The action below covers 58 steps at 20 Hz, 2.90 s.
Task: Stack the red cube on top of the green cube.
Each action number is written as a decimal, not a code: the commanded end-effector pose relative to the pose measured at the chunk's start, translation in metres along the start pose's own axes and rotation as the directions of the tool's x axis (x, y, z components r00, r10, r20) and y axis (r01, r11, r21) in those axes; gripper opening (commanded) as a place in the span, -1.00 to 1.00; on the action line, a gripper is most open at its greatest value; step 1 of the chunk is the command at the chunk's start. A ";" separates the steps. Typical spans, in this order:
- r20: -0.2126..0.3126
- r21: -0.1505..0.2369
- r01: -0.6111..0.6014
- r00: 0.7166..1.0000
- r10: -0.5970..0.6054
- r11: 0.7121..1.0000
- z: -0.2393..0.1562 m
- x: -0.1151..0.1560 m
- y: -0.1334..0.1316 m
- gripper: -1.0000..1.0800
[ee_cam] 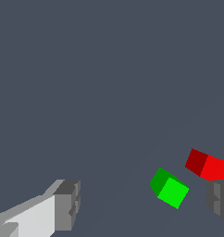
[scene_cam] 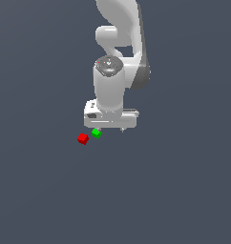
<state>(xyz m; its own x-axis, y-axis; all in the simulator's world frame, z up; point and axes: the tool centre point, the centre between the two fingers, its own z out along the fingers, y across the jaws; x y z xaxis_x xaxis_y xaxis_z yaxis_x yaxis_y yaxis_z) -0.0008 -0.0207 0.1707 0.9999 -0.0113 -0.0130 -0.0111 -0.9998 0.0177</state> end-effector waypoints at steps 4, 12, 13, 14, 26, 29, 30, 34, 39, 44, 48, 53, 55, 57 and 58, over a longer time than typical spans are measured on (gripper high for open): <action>0.000 0.000 -0.010 1.000 0.010 1.000 0.003 0.000 0.004 0.92; -0.004 0.005 -0.135 0.991 0.135 0.991 0.036 -0.008 0.058 0.92; -0.004 0.006 -0.160 0.987 0.160 0.987 0.043 -0.011 0.069 0.92; -0.005 0.007 -0.187 0.982 0.187 0.982 0.051 -0.014 0.081 0.92; -0.006 0.019 -0.365 0.931 0.365 0.931 0.103 -0.041 0.155 0.92; -0.005 0.018 -0.361 0.932 0.362 0.932 0.103 -0.041 0.154 0.92; -0.005 0.018 -0.361 0.932 0.362 0.932 0.104 -0.041 0.154 0.92; -0.005 0.018 -0.362 0.932 0.362 0.932 0.115 -0.041 0.154 0.92; -0.005 0.020 -0.365 0.931 0.365 0.931 0.140 -0.042 0.154 0.92; -0.006 0.021 -0.365 0.931 0.365 0.931 0.153 -0.041 0.154 0.92; -0.006 0.021 -0.365 0.931 0.365 0.931 0.154 -0.041 0.154 -1.00; -0.006 0.021 -0.365 0.931 0.365 0.931 0.154 -0.041 0.154 -1.00; -0.006 0.021 -0.365 0.931 0.365 0.931 0.154 -0.041 0.154 -1.00; -0.006 0.022 -0.364 0.931 0.365 0.931 0.154 -0.041 0.154 -1.00; -0.006 0.022 -0.364 0.931 0.365 0.931 0.154 -0.041 0.154 -1.00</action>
<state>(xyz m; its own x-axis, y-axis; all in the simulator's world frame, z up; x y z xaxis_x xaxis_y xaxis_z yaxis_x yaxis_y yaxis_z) -0.0455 -0.1765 0.0203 0.9271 -0.3749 -0.0003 -0.3749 -0.9271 -0.0003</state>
